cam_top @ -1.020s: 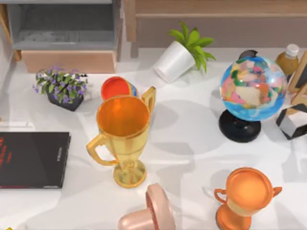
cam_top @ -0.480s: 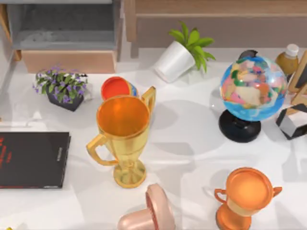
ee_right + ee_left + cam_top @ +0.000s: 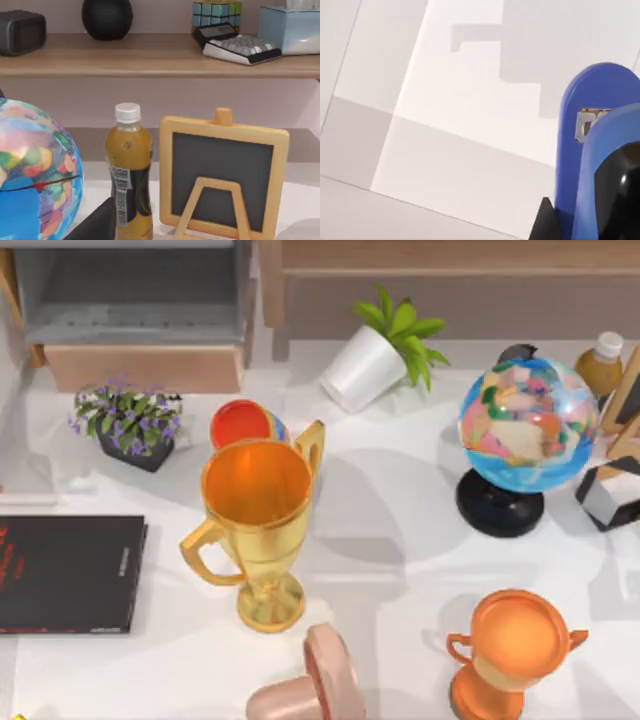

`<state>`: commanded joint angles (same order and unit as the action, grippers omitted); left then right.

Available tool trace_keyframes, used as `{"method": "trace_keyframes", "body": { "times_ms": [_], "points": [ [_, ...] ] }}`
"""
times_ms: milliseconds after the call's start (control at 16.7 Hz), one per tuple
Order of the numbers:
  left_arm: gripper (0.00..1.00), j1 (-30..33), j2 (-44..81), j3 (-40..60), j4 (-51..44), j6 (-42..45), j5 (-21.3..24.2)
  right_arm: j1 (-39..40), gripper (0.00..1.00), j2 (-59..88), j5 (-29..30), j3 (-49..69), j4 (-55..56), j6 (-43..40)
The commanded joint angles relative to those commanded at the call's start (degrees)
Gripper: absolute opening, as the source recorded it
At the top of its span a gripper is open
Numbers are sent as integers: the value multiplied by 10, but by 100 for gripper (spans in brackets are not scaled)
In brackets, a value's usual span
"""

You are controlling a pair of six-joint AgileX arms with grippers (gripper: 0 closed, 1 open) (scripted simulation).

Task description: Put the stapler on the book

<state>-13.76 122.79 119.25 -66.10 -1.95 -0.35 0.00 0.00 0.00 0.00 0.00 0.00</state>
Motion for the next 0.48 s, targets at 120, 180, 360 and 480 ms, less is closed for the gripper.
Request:
{"method": "trace_keyframes", "body": {
  "times_ms": [120, 180, 360, 480],
  "points": [
    [0, 20, -53, -56, 13, -2, -2, 0, 100, 0, 0, 0, 0, 0],
    [0, 30, -78, -86, 20, -3, -2, 0, 100, 0, 0, 0, 0, 0],
    [0, 60, -147, -179, 41, -4, -4, 0, 100, 0, 0, 0, 0, 0],
    [0, 80, -187, -243, 55, -3, -5, 0, 100, 0, 0, 0, 0, 0]
  ]
}}
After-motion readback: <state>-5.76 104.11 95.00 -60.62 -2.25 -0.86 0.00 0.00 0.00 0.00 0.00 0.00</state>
